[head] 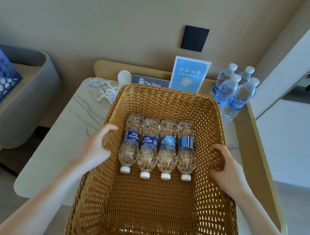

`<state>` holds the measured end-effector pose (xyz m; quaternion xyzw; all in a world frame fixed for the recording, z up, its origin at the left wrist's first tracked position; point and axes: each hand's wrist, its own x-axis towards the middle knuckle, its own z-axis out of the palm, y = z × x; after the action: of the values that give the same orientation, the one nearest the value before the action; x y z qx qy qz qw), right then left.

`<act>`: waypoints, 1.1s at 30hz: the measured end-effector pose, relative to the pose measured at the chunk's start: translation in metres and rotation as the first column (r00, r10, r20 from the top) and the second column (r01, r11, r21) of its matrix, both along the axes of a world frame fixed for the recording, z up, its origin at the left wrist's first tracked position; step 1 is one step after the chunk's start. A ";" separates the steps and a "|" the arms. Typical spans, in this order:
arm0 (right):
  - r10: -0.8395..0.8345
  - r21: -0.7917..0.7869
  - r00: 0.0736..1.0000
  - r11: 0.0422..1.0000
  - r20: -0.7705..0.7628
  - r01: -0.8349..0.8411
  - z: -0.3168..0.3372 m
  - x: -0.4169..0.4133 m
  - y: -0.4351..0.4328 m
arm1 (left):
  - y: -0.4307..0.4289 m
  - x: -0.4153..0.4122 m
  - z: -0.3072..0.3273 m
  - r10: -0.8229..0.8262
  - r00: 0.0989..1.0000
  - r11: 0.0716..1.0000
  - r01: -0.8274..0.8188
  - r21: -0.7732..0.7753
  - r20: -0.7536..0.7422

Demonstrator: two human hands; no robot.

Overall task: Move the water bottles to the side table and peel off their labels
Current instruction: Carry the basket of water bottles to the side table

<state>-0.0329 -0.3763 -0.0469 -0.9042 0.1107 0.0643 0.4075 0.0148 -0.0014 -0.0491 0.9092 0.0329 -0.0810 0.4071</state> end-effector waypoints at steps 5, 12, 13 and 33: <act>0.005 0.005 1.000 1.000 0.024 -0.005 0.000 0.000 -0.001 | 0.002 0.001 -0.004 0.004 1.000 1.000 -0.004 0.006 0.023; -0.009 0.032 0.998 0.999 0.059 0.007 0.006 -0.005 0.003 | 0.002 0.000 -0.003 0.003 0.999 1.000 -0.003 -0.023 0.041; -0.009 0.035 0.998 0.999 0.062 0.007 0.007 -0.005 0.004 | 0.001 -0.001 -0.001 0.009 0.999 1.000 -0.007 -0.030 0.043; -0.063 0.071 0.995 0.996 0.073 0.058 0.040 -0.012 0.009 | -0.002 -0.007 0.034 0.097 0.991 0.988 -0.085 -0.129 0.089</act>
<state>-0.0445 -0.3669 -0.0074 -0.8875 0.1202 0.0218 0.4443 0.0081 -0.0039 -0.0155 0.8822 0.0499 -0.0207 0.4677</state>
